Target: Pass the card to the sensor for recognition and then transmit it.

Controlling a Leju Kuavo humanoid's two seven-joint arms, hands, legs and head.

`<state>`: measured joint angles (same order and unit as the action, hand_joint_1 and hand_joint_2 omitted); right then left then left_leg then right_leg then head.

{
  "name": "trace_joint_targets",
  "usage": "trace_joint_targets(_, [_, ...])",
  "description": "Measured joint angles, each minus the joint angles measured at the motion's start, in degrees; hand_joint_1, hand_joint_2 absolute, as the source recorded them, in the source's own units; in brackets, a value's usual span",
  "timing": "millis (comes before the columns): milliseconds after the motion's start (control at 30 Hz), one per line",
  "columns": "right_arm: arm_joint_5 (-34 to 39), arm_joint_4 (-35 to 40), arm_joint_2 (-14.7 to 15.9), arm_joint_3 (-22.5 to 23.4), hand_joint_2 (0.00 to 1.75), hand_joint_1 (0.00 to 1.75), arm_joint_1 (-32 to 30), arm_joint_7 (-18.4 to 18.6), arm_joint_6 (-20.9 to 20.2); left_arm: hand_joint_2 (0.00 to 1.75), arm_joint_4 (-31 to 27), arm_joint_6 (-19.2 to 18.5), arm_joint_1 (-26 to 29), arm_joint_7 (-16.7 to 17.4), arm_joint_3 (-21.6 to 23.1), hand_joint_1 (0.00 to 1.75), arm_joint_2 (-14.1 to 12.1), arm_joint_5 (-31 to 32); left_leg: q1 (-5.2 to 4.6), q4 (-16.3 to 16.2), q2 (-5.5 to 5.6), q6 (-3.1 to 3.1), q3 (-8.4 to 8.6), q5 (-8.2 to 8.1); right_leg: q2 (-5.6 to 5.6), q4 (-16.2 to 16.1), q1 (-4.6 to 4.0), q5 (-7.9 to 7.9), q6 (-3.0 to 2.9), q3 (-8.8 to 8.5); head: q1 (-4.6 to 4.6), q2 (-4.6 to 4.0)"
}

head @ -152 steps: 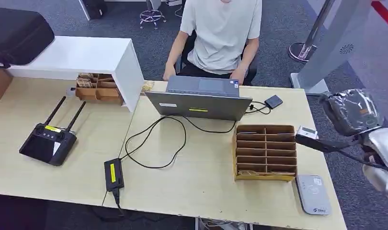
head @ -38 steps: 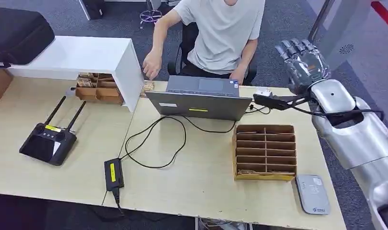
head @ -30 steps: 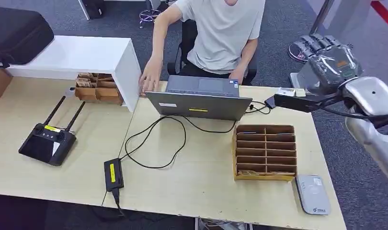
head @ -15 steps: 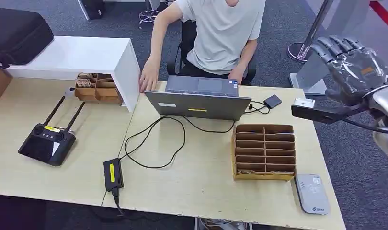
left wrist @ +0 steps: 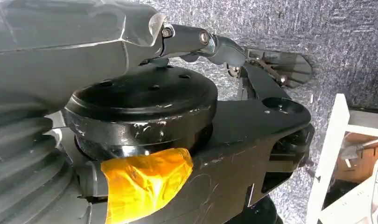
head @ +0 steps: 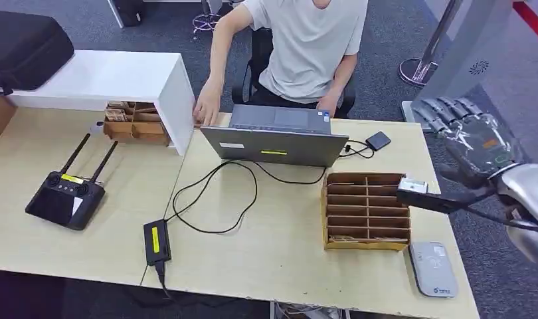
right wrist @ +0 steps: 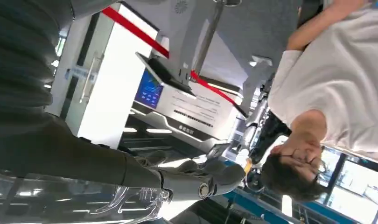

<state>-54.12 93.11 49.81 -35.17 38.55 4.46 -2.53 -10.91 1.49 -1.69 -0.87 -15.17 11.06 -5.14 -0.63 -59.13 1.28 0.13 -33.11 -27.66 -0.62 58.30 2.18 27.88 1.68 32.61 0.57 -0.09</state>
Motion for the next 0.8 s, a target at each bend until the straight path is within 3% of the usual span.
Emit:
trace_joint_targets(167, [-3.08,2.8,-0.24,3.39,1.75,0.0,-11.82,0.04,3.89,1.75,0.0,0.15,-0.06,0.11,0.0,0.0,0.07,0.0,0.01,0.03,0.07,0.0,-0.05,0.0,-0.08,0.0,-0.01,0.01,0.01,-0.02,-0.02,0.0])
trace_joint_targets(300, [-3.54,3.71,-0.46,5.02,1.75,0.0,-16.84,0.22,4.74,1.75,0.0,0.2,-0.1,0.2,0.0,0.0,0.07,0.0,0.01,0.03,0.04,0.0,-0.03,0.0,-0.04,0.0,0.0,0.01,0.01,-0.01,0.0,0.0])
trace_joint_targets(800, [-6.05,5.0,-2.69,8.57,1.75,0.0,-23.34,-1.16,6.34,1.75,0.0,0.31,-0.12,0.2,0.0,0.0,0.07,0.0,0.01,0.03,0.02,0.0,-0.02,0.01,-0.02,0.01,0.0,0.01,0.01,-0.01,-0.02,0.0])
